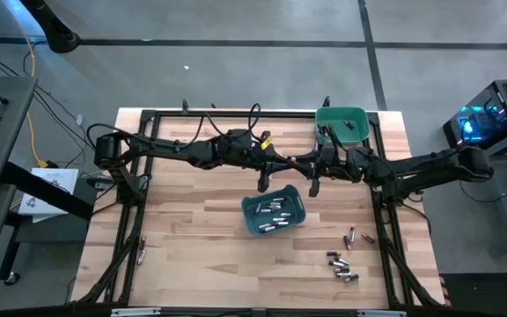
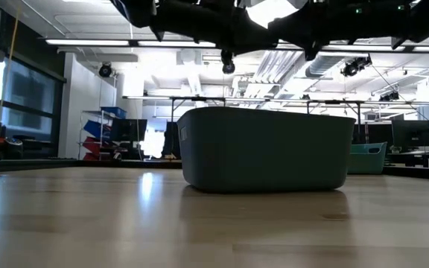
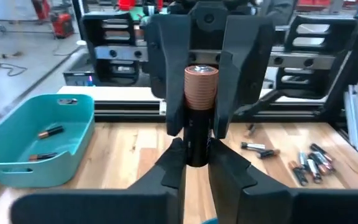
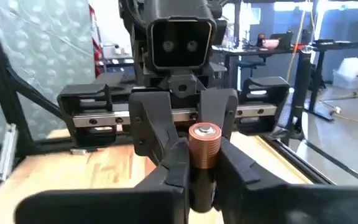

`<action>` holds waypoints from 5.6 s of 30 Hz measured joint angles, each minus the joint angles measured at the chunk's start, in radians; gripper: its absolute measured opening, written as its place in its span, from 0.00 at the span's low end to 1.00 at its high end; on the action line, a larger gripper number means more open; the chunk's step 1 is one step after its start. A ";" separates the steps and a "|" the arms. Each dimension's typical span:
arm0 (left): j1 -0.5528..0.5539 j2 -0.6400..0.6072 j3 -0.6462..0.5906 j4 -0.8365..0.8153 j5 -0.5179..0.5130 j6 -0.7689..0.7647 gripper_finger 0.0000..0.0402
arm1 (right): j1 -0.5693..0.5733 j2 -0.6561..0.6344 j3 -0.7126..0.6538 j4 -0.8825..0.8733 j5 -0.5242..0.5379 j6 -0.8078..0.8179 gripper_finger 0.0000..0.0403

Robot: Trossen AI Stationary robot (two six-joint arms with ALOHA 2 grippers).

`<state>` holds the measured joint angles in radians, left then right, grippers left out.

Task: Sort batteries
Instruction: Put the black battery into the green bin

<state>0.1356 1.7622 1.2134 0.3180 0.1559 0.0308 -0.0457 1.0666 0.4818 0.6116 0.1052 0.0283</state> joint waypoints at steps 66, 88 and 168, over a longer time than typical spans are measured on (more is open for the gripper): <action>-0.213 -0.188 -0.001 -0.751 -0.527 -0.223 0.41 | -0.602 0.137 0.534 -1.041 -0.072 0.003 0.23; -0.706 -0.255 -0.001 -1.294 -0.596 -1.159 0.31 | 0.217 0.253 0.026 0.097 -0.115 -0.109 0.23; -0.875 -0.347 -0.402 -1.302 -0.189 -2.182 0.55 | 0.230 0.296 0.027 0.040 -0.087 0.016 0.23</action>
<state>-0.7390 1.4155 0.8112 -0.9844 -0.0328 -2.1514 0.1841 1.3624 0.5091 0.6515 0.0181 0.0448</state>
